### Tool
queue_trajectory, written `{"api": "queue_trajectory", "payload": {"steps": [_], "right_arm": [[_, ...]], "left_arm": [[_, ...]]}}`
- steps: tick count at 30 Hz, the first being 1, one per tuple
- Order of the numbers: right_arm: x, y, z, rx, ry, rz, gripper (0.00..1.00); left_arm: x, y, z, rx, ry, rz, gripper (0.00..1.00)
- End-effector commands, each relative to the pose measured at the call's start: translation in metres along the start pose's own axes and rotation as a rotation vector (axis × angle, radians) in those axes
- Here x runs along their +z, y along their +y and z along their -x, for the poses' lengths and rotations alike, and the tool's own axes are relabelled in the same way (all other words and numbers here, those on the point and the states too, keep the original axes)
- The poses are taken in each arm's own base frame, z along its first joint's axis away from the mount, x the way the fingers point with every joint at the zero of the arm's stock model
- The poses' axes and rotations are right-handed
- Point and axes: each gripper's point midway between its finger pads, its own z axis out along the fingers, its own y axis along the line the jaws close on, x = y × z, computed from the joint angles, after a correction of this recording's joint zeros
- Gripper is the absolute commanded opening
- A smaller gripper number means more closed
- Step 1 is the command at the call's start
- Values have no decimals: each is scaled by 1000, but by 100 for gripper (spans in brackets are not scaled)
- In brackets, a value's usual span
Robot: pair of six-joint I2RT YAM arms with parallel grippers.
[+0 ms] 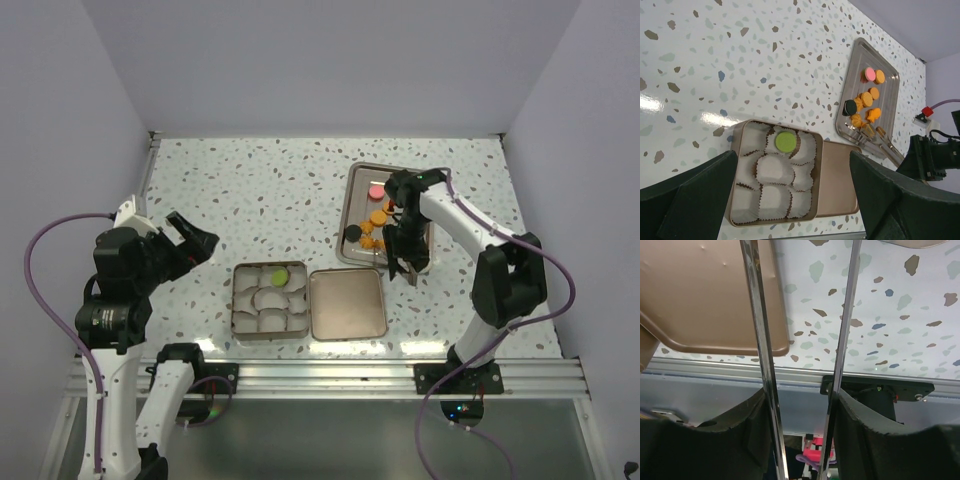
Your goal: Pack the cookies
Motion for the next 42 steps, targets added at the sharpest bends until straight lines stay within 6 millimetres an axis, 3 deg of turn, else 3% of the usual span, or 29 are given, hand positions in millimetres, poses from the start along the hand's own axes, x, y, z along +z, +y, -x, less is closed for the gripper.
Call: {"api": "queue_trajectory", "payload": {"steps": [1,10,17,21,25,33,37,42], "right_arm": [[-19,7,3,-19,-29,43,41],[-62,11,0,-17,-125,77,40],[-86,37,-14,-16,-162,189,39],[-96,69,-21,-60,-175,242,40],[-109,114,-25,-118,-196,312,40],[-110,196,-42,-246,-174,384,41],[-96,230,-53,-300,-151,408,41],[-77,257,-57,-322,-115,400,41]], "left_arm": [[-7,-11,14,2,-55,-33,100],[-5,-13,15,-8,-56,-40,100],[-3,-15,14,-13,-49,-54,100],[0,-18,14,-17,-42,-72,100],[-1,-21,16,-19,-43,-80,100],[-10,-23,21,-1,-48,-66,100],[-15,-23,22,12,-52,-57,100],[-21,-23,23,24,-53,-52,100]]}}
